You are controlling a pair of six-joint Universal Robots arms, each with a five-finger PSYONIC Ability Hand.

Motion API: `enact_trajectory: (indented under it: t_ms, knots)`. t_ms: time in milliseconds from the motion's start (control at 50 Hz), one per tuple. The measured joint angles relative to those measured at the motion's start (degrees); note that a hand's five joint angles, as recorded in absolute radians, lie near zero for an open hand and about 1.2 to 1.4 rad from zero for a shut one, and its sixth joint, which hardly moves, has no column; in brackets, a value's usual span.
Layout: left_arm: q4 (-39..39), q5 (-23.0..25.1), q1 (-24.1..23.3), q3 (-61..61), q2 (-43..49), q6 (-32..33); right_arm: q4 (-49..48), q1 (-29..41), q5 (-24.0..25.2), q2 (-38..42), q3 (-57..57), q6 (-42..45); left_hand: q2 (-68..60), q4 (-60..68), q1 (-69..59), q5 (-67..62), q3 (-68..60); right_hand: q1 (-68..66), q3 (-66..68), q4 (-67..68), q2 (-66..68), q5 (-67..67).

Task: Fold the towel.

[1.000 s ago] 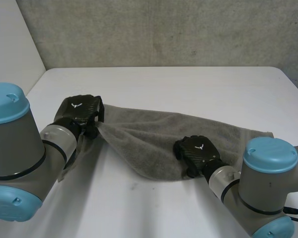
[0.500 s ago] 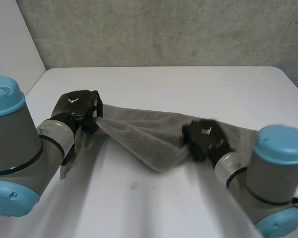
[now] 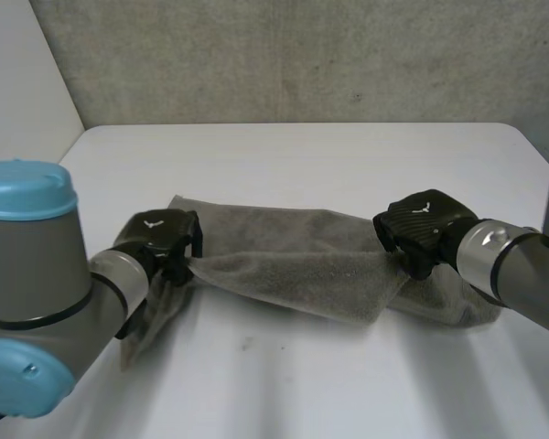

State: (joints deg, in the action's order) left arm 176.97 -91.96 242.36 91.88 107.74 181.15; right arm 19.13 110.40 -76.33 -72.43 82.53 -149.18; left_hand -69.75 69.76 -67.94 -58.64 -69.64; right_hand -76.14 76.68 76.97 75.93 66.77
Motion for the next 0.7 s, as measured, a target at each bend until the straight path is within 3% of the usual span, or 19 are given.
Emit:
enact_trajectory:
  t_ms: [120,240,420,520,700]
  knots:
    - [0.76,3.19,0.08,-5.83,5.4,-0.14,-0.28,0.17,-0.23,7.68,-8.99,0.97,-0.01,0.0,-0.31,0.0,-0.04,-0.14,0.0,0.0,0.0,0.0]
    - [5.73,4.57,0.55,-20.97,8.31,-1.66,-8.91,0.61,-2.19,14.13,-27.55,-1.95,-0.03,0.01,-0.31,-0.01,-0.05,-0.35,0.0,0.0,0.0,0.0]
    - [17.37,3.99,1.75,-35.34,4.47,-9.27,-22.39,0.43,-4.44,13.12,-44.14,-6.82,-0.03,0.0,-0.31,-0.01,-0.05,-0.43,0.0,0.0,0.0,0.05]
    - [17.54,4.01,1.89,-31.84,0.81,-12.1,-16.54,0.2,-2.93,11.43,-44.87,-7.93,-0.03,0.0,-0.31,-0.02,-0.05,-0.43,0.0,0.0,0.0,0.23]
    - [13.65,4.23,1.8,-13.61,-2.94,-12.05,2.7,-0.49,0.72,12.95,-42.19,-5.51,-0.04,0.01,-0.31,-0.22,-0.05,-0.43,0.0,0.0,0.0,0.23]
